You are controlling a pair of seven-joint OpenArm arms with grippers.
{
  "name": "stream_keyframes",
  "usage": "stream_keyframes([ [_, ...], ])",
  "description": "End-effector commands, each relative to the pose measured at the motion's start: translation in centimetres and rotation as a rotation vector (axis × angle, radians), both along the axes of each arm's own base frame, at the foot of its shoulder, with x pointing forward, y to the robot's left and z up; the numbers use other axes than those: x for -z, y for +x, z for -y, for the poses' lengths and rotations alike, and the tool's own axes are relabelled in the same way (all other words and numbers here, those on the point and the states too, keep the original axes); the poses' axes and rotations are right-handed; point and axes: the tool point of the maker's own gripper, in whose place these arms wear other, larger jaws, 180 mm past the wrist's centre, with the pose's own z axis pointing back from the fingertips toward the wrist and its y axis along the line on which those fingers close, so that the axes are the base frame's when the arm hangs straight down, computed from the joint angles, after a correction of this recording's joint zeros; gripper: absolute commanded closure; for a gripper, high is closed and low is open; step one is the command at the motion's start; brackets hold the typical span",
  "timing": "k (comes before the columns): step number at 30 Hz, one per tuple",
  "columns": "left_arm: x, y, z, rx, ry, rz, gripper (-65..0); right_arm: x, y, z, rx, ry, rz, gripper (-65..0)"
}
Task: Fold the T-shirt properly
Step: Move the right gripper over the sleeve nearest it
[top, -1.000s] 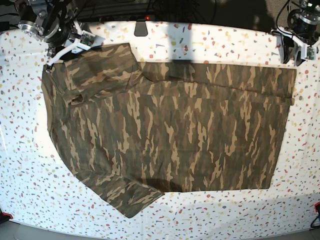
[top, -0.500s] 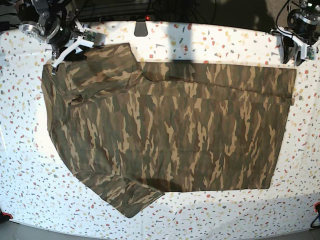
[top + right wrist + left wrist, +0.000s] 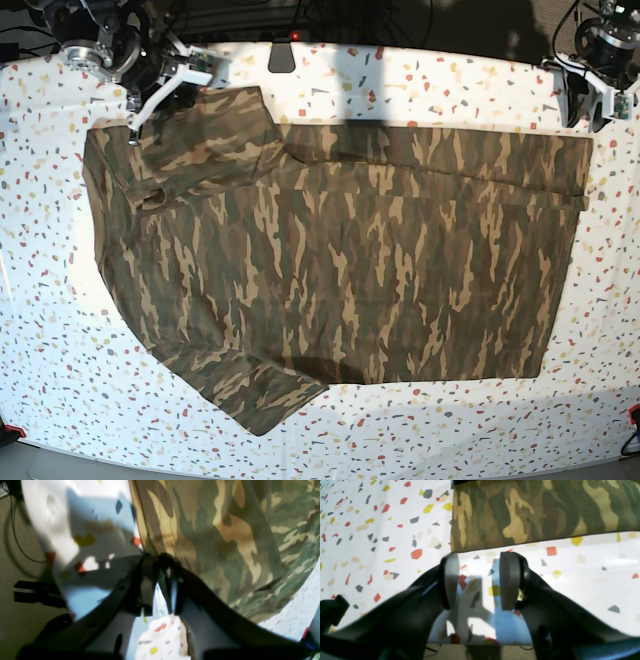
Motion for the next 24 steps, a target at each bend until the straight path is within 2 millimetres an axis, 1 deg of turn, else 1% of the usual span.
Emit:
stream_keyframes([
  [1,-1.1,0.4,-0.3,0.005,0.009,0.038,-26.4,-0.5,0.7,-0.1,-0.012,-0.005,0.024,-8.0],
  [3,-1.0,0.3,-0.3,0.005,0.009,0.036,-26.4,-0.4,0.9,-0.8,-0.018,-0.004,0.020,-7.9],
  [4,-1.0,0.2,-0.3,0.005,0.009,0.034,-26.4,-0.3,0.9,-0.9,-0.012,-0.001,0.015,-5.9],
  [5,-1.0,0.2,-0.3,0.005,0.009,0.033,-26.4,-0.2,1.0,-1.0,-0.004,-0.004,0.012,-1.7],
  [6,-0.9,0.0,-0.3,0.005,0.009,0.029,-26.4,-0.2,1.2,-0.9,0.007,-0.008,0.011,0.0],
  [7,-0.9,-0.1,-0.3,0.005,0.009,0.028,-26.4,-0.3,1.4,-0.7,0.017,-0.015,0.015,0.0],
  [11,-0.8,-0.3,-0.3,0.005,0.009,0.023,-26.4,-1.6,3.4,-0.4,0.087,0.005,0.138,0.0],
  [15,-0.8,-0.2,-0.3,0.005,0.009,0.023,-26.4,-2.6,4.4,0.3,0.111,0.000,0.180,0.0],
  [19,-0.8,-0.2,-0.3,0.005,0.009,0.023,-26.4,-3.8,5.9,1.2,0.153,0.017,0.217,0.0],
  [21,-0.8,-0.2,-0.3,0.005,0.009,0.023,-26.4,-4.5,6.9,1.1,0.178,0.060,0.230,0.0],
  [24,-0.8,-0.3,-0.3,0.005,0.009,0.022,-26.4,-5.7,8.7,0.3,0.204,0.142,0.254,0.0],
])
